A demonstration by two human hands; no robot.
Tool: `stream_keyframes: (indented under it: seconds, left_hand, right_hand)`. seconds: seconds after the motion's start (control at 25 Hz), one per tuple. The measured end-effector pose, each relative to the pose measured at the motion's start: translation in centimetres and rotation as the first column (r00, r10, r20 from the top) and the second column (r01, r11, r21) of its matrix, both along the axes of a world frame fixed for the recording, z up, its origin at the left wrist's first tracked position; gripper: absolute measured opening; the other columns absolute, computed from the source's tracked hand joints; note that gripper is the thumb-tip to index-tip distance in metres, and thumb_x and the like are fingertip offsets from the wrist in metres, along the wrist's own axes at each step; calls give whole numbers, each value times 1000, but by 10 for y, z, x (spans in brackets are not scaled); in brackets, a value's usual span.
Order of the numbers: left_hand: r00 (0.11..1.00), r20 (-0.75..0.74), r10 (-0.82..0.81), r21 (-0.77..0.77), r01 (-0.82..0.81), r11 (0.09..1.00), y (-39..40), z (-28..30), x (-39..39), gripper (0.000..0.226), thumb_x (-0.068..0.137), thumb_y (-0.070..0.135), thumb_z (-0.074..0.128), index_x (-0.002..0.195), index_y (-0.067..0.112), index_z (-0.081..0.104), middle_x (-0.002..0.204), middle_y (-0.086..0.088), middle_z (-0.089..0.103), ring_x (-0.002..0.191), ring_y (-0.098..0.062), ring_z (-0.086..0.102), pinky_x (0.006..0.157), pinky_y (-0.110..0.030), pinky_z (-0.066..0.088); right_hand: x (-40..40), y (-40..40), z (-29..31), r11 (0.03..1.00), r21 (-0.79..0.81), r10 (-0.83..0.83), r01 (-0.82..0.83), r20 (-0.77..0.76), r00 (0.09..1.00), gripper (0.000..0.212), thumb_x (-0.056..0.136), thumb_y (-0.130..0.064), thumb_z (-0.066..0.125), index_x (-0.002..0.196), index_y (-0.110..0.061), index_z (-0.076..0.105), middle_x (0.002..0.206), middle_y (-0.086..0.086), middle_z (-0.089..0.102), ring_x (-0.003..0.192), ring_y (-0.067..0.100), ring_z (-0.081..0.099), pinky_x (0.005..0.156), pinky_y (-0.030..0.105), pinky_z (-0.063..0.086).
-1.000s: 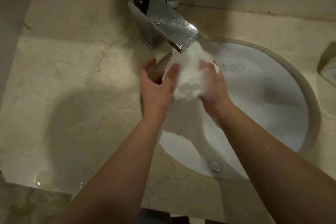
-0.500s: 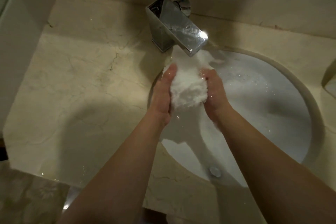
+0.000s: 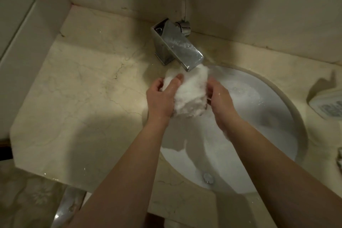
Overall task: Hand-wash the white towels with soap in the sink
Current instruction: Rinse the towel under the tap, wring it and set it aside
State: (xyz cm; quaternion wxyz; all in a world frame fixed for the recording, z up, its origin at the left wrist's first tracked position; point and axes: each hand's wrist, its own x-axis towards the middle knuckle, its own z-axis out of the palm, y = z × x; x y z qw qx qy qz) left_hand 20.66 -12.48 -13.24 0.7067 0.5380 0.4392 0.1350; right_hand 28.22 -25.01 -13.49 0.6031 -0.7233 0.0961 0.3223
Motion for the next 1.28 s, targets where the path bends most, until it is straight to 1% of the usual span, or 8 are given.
stream_keyframes:
  seconds: [0.08, 0.24, 0.52, 0.72, 0.92, 1.04, 1.2, 1.28]
  left_hand:
    - [997, -55, 49, 17, -48, 999, 7, 4, 1, 62, 60, 56, 85, 89, 4, 66, 83, -5, 68, 75, -21, 65, 72, -38, 55]
    - [989, -89, 118, -5, -118, 993, 16, 18, 6, 39, 72, 40, 84, 62, 17, 55, 61, 2, 53, 63, -20, 50, 63, -37, 44]
    - [981, -143, 130, -16, -133, 991, 22, 30, 11, 44, 81, 28, 81, 60, 16, 45, 52, 7, 44, 48, -10, 40, 47, -21, 36]
    - [981, -153, 119, -34, -126, 992, 31, 36, 10, 46, 81, 28, 81, 58, 16, 44, 45, 13, 42, 42, -5, 39, 44, -17, 36]
    - [977, -188, 99, -34, -107, 994, 38, 35, 9, 44, 77, 35, 83, 59, 17, 47, 56, 5, 47, 57, -15, 46, 57, -28, 41]
    - [977, -191, 96, -48, -107, 993, 40, 32, 9, 41, 75, 36, 84, 63, 15, 51, 65, -1, 54, 65, -19, 53, 63, -33, 46]
    - [973, -211, 96, -89, -117, 989, 40, 33, 5, 38, 72, 36, 86, 69, 13, 55, 73, -10, 60, 70, -25, 60, 69, -36, 52]
    - [971, -212, 107, -163, -143, 976, 40, 35, 1, 45, 63, 38, 90, 85, 8, 65, 89, -20, 71, 84, -35, 71, 79, -41, 61]
  right_hand:
    - [21, 4, 12, 999, -53, 13, -8, 103, 995, 25, 98, -26, 46, 111, -28, 67, 112, -3, 69, 106, 15, 63, 83, 26, 45]
    - [67, 34, 49, 992, -67, 119, -106, 243, 963, 23, 99, -19, 47, 114, -26, 63, 105, -3, 63, 97, 12, 57, 76, 21, 41]
    - [93, 80, 86, 955, -113, 288, -274, 140, 947, 44, 100, -15, 44, 141, -33, 51, 103, -5, 57, 71, 5, 48, 49, 8, 38]
    - [91, 83, 84, 967, -79, 246, -241, 74, 966, 50, 101, -15, 44, 144, -39, 44, 88, -14, 51, 70, 2, 46, 52, 13, 39]
    - [86, 94, 83, 976, -53, 215, -210, 113, 970, 48, 99, -14, 40, 135, -43, 54, 112, -3, 67, 56, 12, 45, 41, 21, 34]
    - [90, 99, 83, 976, -74, 216, -206, 196, 957, 44, 99, -13, 40, 130, -37, 61, 100, -9, 68, 73, 24, 51, 48, 23, 39]
    - [79, 93, 81, 974, -46, 228, -224, 112, 967, 46, 101, -20, 37, 141, -38, 51, 73, -9, 59, 40, 13, 39, 37, 19, 30]
    - [69, 83, 78, 988, 1, 157, -157, 40, 987, 44, 100, -28, 41, 143, -35, 44, 78, -10, 54, 49, 7, 49, 44, 20, 36]
